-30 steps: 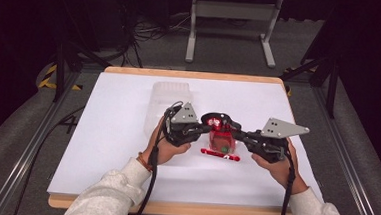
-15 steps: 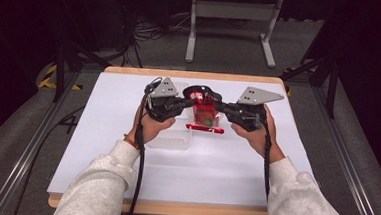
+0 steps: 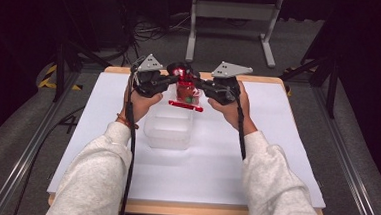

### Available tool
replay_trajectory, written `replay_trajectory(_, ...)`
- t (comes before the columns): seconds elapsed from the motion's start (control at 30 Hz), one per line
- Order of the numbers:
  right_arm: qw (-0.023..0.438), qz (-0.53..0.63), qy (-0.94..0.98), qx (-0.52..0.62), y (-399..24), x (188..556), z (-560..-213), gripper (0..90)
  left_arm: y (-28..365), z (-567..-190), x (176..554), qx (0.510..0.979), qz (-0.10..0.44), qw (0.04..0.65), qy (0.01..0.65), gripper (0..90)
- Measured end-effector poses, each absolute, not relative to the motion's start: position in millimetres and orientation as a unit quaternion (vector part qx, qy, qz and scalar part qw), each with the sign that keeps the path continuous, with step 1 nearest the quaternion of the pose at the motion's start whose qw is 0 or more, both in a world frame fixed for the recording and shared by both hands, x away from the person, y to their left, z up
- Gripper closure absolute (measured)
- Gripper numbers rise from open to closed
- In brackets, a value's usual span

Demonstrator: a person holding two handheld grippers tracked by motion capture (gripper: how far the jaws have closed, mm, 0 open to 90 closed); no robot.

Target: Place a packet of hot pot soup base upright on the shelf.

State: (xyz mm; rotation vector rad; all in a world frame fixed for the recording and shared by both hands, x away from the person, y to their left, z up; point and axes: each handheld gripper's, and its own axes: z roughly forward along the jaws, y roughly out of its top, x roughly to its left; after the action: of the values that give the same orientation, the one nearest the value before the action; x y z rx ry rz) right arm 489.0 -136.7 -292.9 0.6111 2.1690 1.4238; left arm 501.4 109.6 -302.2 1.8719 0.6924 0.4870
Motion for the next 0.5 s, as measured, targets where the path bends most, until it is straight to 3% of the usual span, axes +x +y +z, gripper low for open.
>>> replay_trajectory(0.5, 0.238, 0.500, 0.796, 0.245, -109, 532, -316, 89.5, 122, -325, 537, 0.768, 0.220, 0.499, 0.336, 88.2)
